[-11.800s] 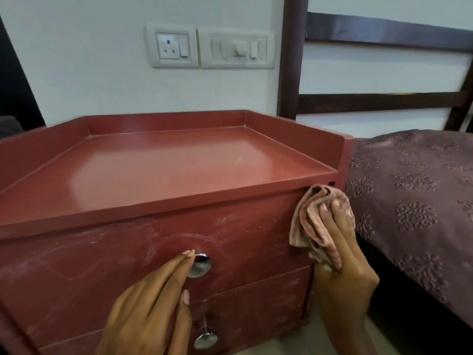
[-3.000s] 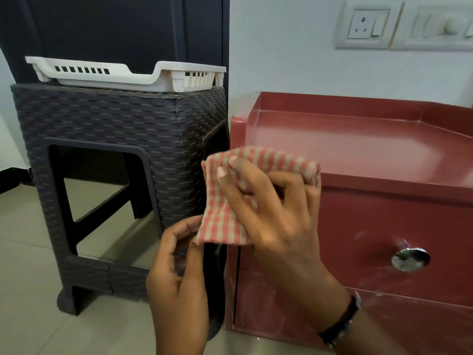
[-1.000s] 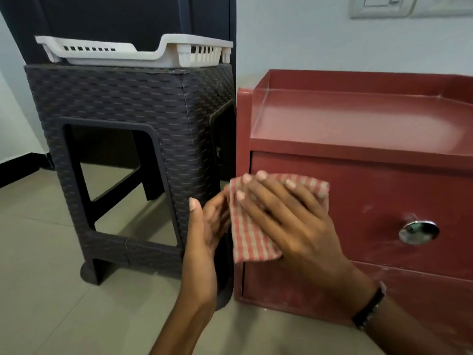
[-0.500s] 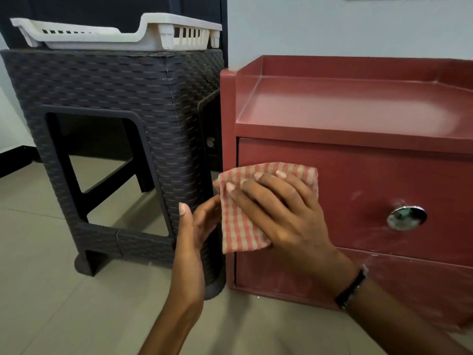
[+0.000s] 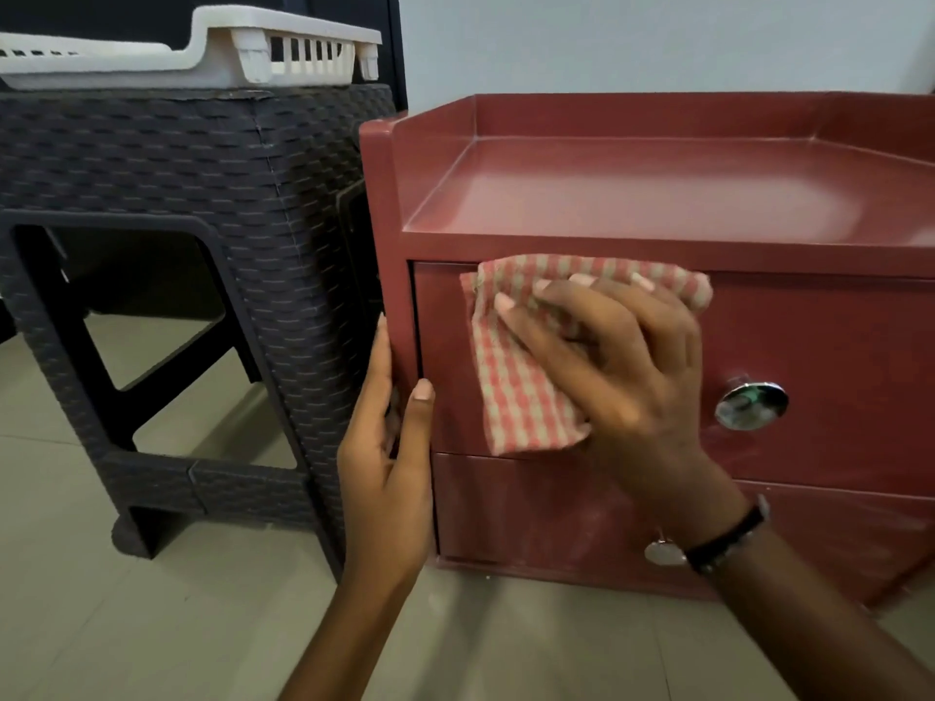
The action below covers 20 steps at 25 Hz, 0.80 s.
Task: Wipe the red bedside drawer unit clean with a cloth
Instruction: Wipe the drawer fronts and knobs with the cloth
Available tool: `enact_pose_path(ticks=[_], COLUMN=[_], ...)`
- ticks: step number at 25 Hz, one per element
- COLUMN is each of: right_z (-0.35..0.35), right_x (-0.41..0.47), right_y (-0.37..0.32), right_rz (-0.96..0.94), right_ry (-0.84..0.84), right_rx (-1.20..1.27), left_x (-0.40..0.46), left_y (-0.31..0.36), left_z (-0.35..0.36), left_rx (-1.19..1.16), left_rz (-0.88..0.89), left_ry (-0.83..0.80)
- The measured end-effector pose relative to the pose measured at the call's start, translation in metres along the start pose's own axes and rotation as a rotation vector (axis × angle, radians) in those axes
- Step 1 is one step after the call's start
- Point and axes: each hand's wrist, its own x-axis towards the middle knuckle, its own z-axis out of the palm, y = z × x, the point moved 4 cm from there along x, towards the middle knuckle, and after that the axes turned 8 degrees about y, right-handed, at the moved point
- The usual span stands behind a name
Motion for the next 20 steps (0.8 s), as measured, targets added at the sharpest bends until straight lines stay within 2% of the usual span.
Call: enact_pose_path(ticks=[2, 5, 7, 9, 12, 14, 15, 18, 20], right_z=[-0.006, -0.023, -0.031, -0.031, -0.028, -0.023, -0.018, -0.001, -0.008], right_x=[-0.027, -0.096, -0.110, -0.091, -0.033, -0.008, -0.001, 0.006, 0.010], right_y=[-0.003, -0.016, -0.015, -0.009, 0.012, 0.015, 0.008, -0.019, -0.005], right_rz=[0.013, -0.101, -0.145, -0.112, 0.102, 0.191, 0.175, -0.037, -0.095], right_ry=[-0.045, -0.300, -0.405, -0.341, -0.139, -0.069, -0.070, -0.159, -0.218], right_rx=[-0.004, 0.045, 0.084, 0.093, 0.042, 0.044, 0.069, 0.149, 0.148], left_x=[0.001, -0.002, -0.003, -0.002, 0.003, 0.007, 0.008, 0.006, 0.006], left_y=[0.003, 0.007, 0.011, 0.019, 0.032, 0.039, 0.041, 0.041, 0.039], left_z=[0.006, 0.012, 0.016, 0.021, 0.027, 0.030, 0.031, 0.032, 0.031], left_rx=[0.033, 0.112, 0.274, 0.443, 0.596, 0.642, 0.650, 0.722, 0.738], left_rz=[0.042, 0.114, 0.272, 0.436, 0.618, 0.696, 0.715, 0.771, 0.769], left_ry=[0.018, 0.010, 0.007, 0.019, 0.049, 0.058, 0.058, 0.048, 0.050])
